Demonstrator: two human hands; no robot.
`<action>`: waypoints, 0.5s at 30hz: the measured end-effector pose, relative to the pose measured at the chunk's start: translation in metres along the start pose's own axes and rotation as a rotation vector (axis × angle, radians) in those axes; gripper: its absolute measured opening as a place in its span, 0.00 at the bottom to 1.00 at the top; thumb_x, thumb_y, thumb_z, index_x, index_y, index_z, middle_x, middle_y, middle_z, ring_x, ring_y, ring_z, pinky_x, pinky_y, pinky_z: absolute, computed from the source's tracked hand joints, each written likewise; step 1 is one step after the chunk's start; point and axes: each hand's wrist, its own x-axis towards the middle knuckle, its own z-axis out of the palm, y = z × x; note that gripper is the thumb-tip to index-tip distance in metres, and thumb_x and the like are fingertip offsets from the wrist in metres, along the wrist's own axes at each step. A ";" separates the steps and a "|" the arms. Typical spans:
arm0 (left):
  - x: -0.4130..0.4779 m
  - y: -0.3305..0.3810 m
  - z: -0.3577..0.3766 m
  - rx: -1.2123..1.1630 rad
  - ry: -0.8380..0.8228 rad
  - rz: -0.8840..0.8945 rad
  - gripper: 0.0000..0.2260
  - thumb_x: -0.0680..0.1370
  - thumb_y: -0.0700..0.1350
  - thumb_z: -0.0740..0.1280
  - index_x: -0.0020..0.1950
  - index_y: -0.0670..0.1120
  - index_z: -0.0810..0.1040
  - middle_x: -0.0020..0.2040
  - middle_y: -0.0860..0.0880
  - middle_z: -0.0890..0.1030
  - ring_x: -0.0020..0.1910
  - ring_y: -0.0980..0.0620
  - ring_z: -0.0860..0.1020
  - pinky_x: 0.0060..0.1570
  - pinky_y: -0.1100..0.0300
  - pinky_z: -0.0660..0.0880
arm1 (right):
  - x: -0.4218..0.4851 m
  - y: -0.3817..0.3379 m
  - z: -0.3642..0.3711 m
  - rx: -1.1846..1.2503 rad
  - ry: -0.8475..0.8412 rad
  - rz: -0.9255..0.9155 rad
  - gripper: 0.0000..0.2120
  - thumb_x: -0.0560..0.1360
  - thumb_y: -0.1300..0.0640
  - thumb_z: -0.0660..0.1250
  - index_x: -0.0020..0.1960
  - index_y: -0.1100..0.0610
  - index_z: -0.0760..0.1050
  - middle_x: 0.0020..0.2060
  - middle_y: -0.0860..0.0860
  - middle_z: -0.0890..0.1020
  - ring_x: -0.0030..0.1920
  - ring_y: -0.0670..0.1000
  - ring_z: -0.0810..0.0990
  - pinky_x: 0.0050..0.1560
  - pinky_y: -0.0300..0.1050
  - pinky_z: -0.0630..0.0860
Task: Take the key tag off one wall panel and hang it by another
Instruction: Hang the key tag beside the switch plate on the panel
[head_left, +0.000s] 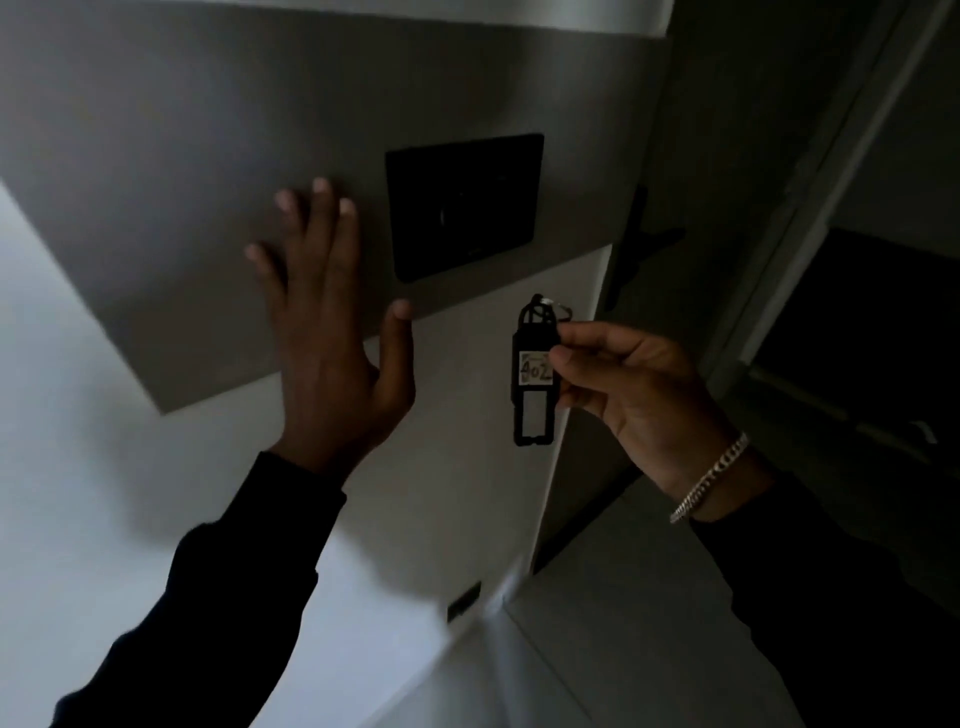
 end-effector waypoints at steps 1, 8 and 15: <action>0.007 0.003 0.003 0.002 0.034 0.008 0.27 0.81 0.46 0.60 0.77 0.34 0.59 0.79 0.33 0.59 0.80 0.34 0.52 0.79 0.49 0.38 | 0.012 -0.008 -0.003 0.014 -0.021 -0.029 0.12 0.62 0.57 0.72 0.45 0.53 0.82 0.39 0.52 0.86 0.38 0.48 0.83 0.37 0.37 0.81; 0.065 0.013 0.023 0.159 0.145 0.085 0.28 0.80 0.45 0.60 0.77 0.35 0.58 0.79 0.33 0.61 0.80 0.34 0.53 0.79 0.50 0.36 | 0.100 -0.074 -0.015 0.049 -0.138 -0.215 0.07 0.62 0.57 0.71 0.39 0.51 0.84 0.36 0.50 0.87 0.38 0.46 0.83 0.36 0.34 0.80; 0.072 0.014 0.034 0.530 0.139 0.034 0.31 0.79 0.49 0.59 0.79 0.39 0.56 0.80 0.34 0.58 0.81 0.38 0.50 0.79 0.50 0.38 | 0.167 -0.095 -0.002 0.100 -0.199 -0.413 0.07 0.69 0.62 0.70 0.46 0.55 0.82 0.33 0.46 0.86 0.35 0.42 0.81 0.35 0.34 0.77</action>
